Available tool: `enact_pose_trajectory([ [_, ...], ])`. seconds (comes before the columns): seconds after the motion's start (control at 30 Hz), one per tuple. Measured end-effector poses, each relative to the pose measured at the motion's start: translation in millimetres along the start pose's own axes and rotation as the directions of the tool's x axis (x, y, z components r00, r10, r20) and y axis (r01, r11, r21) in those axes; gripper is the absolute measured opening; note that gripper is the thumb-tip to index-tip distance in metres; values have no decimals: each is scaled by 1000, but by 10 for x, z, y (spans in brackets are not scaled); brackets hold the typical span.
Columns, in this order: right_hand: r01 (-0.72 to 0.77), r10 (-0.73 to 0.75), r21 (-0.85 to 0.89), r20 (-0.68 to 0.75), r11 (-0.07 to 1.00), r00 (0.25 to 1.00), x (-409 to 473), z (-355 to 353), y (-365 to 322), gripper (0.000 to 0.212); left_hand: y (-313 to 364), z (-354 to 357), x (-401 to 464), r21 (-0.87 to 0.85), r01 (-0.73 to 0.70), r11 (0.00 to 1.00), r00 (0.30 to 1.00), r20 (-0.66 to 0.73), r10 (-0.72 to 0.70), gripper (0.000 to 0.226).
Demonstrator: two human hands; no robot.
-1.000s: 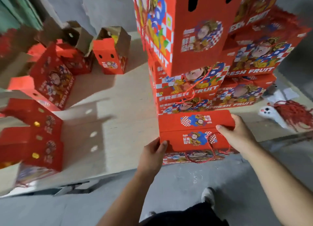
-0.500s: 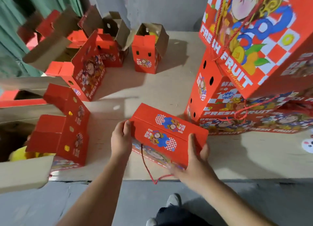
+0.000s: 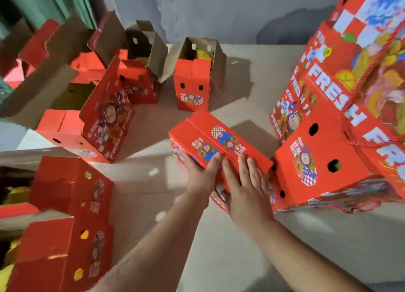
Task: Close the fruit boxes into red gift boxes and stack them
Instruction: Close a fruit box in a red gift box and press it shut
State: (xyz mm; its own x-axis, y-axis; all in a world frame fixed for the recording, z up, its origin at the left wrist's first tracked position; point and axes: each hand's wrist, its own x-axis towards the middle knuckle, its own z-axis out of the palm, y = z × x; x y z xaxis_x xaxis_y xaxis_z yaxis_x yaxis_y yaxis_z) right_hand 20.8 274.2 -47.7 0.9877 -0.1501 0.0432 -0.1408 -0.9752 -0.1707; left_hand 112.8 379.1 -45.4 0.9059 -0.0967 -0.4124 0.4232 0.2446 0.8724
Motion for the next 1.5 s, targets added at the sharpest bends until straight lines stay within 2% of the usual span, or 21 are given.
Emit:
enact_pose_trajectory([
  [0.13,-148,148,-5,85,989,985,833,-18,5,77,303,300,950,94,30,995,992,121,-42,94],
  [0.23,-255,256,-27,122,967,959,1302,-66,38,80,444,563,1474,185,53,981,978,186,-89,103],
  [0.3,-299,318,-149,128,943,939,1509,-122,85,84,463,728,1707,288,65,955,968,216,-131,110],
  [0.37,-315,370,-302,142,900,918,1648,-207,154,83,409,933,1862,294,48,955,948,289,-136,113],
  [0.5,-361,467,-455,144,814,872,1855,-363,277,79,283,1314,1998,436,-101,894,927,368,-75,111],
  [0.67,-526,602,-373,121,764,789,2068,-308,262,61,198,1380,2122,492,-8,871,883,412,-224,121],
  [0.77,-589,635,-271,131,762,762,2029,-253,231,58,194,1346,2153,483,23,875,862,434,-263,121],
  [0.83,-593,637,-283,92,753,765,2014,-215,236,62,248,1336,2123,489,36,872,854,438,-281,119],
  [0.93,-590,619,-255,44,766,784,2024,-208,248,87,335,1293,2015,512,13,859,878,405,-255,115],
  [0.97,-584,608,-235,40,777,793,2020,-216,254,97,371,1234,1959,596,-69,800,905,375,-202,109],
  [1.0,-573,594,-220,33,789,804,2014,-210,266,105,414,1144,1916,704,-202,681,931,353,-88,102],
  [1.03,-563,581,-212,27,799,814,2011,-202,282,109,486,1031,1922,771,-354,530,927,364,90,93],
  [1.07,-552,569,-213,23,806,822,2004,-193,294,112,604,914,1986,786,-491,377,869,407,283,85],
  [1.1,-545,560,-214,12,810,828,2001,-178,307,113,765,806,2104,779,-585,226,778,460,429,80],
  [1.13,-540,552,-217,-8,813,834,1994,-155,323,114,946,713,2257,784,-615,82,700,495,515,79],
  [1.17,-534,542,-216,-24,818,840,1992,-137,327,114,1127,616,2449,811,-584,-29,678,507,533,79],
  [1.2,-530,536,-212,-32,821,844,1989,-126,328,114,1313,526,2656,842,-529,-108,708,507,492,77],
  [1.27,-532,536,-196,-35,824,843,1984,-105,342,115,1610,357,3023,840,-466,-277,796,535,284,66],
  [1.33,-535,540,-192,-31,823,841,1978,-87,355,115,1693,233,3202,783,-480,-395,810,569,144,47],
  [1.4,-528,531,-187,-38,829,847,1977,-78,374,116,1624,183,3199,761,-469,-447,781,595,193,36],
  [1.5,-522,526,-197,-39,830,850,1984,-53,399,117,1488,189,3027,783,-444,-434,777,579,249,32],
])
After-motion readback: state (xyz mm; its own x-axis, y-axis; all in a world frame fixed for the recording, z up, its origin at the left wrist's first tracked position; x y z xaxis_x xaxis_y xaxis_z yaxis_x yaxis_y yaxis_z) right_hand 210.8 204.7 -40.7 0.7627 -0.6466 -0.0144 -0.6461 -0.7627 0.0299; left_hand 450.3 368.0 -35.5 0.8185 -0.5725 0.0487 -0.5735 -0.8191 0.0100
